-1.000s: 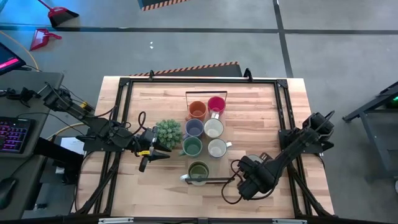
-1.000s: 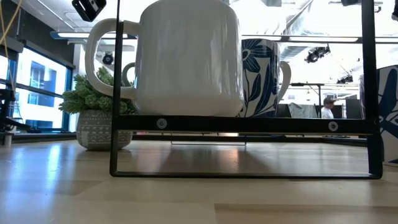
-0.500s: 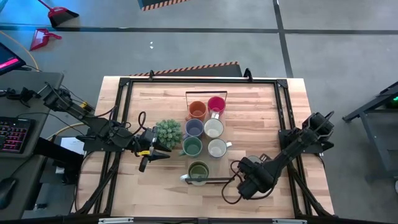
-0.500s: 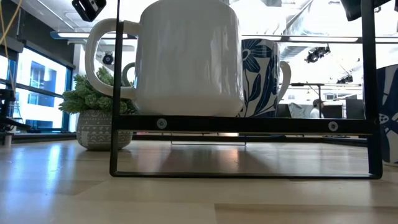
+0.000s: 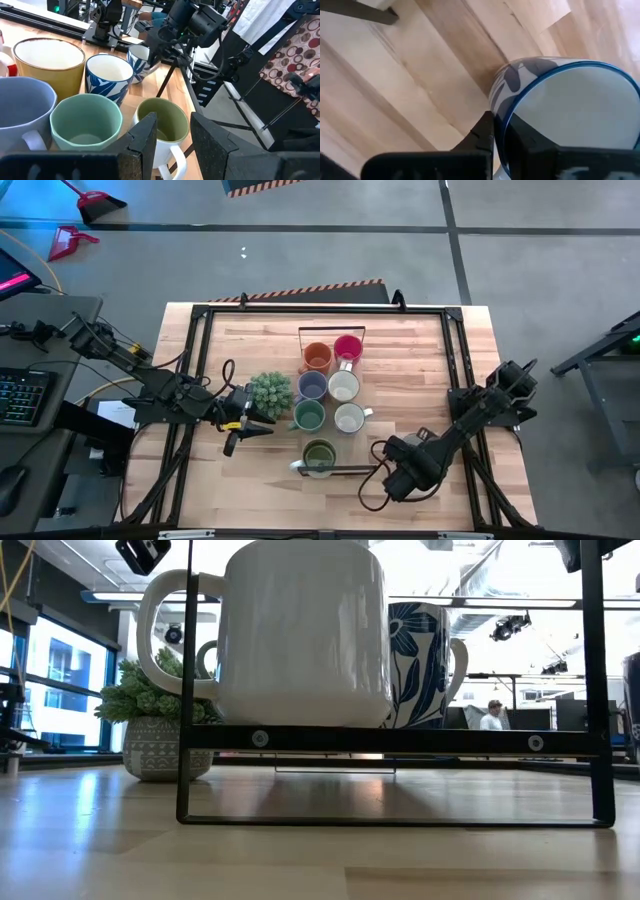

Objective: Place coffee mugs
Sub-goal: Put the blue mug on the shelf

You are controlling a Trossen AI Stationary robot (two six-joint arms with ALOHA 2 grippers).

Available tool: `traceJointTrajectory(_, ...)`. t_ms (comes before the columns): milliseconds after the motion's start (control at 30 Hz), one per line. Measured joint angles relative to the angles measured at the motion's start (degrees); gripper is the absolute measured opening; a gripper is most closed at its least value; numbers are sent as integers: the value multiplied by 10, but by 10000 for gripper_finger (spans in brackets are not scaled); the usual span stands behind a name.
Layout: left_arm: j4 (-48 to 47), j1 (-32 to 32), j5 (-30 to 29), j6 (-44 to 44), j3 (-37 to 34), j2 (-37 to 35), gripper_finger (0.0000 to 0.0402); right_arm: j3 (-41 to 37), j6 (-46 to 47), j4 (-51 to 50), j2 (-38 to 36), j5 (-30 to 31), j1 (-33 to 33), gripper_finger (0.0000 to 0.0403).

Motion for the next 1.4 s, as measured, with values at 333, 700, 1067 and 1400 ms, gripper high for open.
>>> traceJointTrajectory(333, 0, 0, -3, 0, 0, 0, 106, 94, -130, -184, -2, 56, 1, 1)
traceJointTrajectory(700, 1, 0, -5, -14, 0, 0, 106, 209, -342, -180, -19, 117, -16, 1)
traceJointTrajectory(1067, 2, 0, -5, -30, 0, 0, 106, 211, -447, -109, -15, 90, -50, 0)
traceJointTrajectory(1400, 2, 0, -5, -30, 0, 0, 106, 212, -513, -51, -1, 61, -72, 0)
